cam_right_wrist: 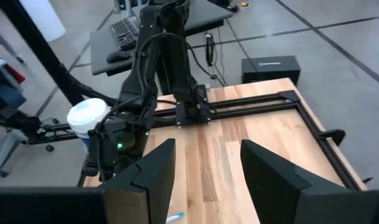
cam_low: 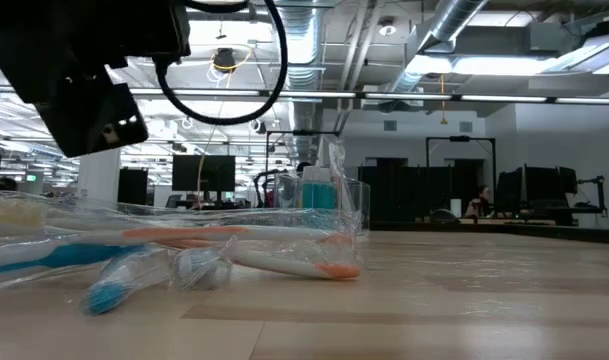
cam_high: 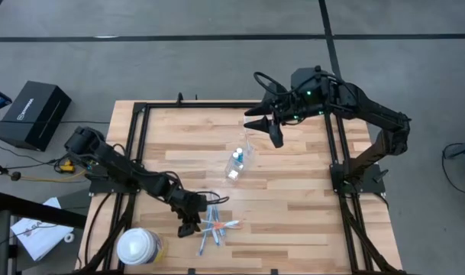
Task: Pick & Place toothbrushing station
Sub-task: Put the bottom orange toothbrush into the right section of the transparent organizer
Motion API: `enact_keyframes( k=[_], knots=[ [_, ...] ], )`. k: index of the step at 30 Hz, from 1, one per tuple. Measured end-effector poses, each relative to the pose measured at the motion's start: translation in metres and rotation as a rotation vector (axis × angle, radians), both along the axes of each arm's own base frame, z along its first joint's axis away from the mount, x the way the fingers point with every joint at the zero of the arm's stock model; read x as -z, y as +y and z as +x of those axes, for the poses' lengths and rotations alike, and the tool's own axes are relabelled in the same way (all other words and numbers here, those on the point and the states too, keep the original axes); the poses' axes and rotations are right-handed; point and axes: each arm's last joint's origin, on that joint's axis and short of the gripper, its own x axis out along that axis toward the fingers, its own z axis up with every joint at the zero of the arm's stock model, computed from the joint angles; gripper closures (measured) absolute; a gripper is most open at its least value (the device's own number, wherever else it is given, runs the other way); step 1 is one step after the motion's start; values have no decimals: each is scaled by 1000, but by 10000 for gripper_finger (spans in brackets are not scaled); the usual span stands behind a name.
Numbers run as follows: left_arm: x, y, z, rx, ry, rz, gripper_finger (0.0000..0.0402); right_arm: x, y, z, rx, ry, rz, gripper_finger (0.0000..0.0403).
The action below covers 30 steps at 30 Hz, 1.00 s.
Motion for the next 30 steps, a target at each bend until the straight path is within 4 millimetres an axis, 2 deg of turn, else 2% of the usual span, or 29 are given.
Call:
enact_keyframes(
  k=[4, 11, 30],
  knots=[
    [6, -4, 2, 7, 30, -32, 230, 0, 0, 0, -14, 4, 0, 233],
    [7, -5, 4, -6, 35, -58, 230, 0, 0, 0, -23, 3, -18, 233],
    [39, -11, 16, -41, 111, -85, 234, 0, 1, 0, -53, 0, -39, 233]
  ],
)
